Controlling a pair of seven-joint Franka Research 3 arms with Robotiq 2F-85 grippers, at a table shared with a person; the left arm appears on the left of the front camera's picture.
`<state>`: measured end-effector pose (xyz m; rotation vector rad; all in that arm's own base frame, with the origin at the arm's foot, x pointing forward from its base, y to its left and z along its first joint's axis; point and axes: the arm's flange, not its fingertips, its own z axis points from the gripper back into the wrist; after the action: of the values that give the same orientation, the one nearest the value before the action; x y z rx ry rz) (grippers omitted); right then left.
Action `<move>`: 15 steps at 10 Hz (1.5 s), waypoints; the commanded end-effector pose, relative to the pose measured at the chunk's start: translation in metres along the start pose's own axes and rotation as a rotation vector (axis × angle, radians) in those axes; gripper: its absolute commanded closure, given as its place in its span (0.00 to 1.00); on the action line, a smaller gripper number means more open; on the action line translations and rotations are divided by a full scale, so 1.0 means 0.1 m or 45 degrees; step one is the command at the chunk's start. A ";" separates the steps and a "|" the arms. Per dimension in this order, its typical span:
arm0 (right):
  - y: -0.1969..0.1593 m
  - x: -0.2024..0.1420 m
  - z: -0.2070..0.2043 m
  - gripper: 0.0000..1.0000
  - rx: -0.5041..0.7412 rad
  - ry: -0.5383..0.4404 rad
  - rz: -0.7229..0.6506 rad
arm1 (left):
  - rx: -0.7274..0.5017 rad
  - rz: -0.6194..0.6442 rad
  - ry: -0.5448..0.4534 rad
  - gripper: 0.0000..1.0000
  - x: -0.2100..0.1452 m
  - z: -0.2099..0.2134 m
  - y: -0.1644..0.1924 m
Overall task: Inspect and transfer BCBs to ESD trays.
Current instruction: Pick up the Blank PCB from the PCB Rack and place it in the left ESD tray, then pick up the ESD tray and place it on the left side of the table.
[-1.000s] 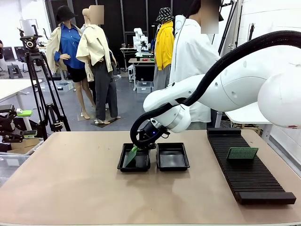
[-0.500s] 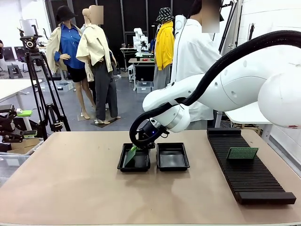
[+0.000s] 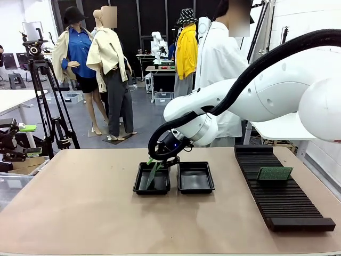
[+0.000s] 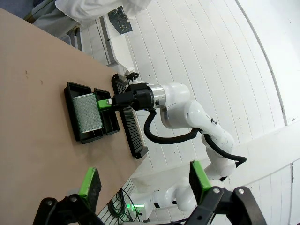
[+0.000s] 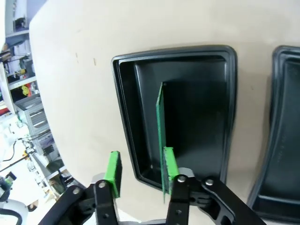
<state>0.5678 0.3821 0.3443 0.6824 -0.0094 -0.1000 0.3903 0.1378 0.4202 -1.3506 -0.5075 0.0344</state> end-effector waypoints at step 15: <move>0.16 -0.30 0.50 0.00 -0.247 0.018 -0.012 | -0.020 0.020 -0.007 0.00 -0.01 0.02 -0.03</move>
<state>0.5376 0.3664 0.3948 0.4757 0.0116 -0.1035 0.3903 0.1378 0.4202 -1.3507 -0.5075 0.0344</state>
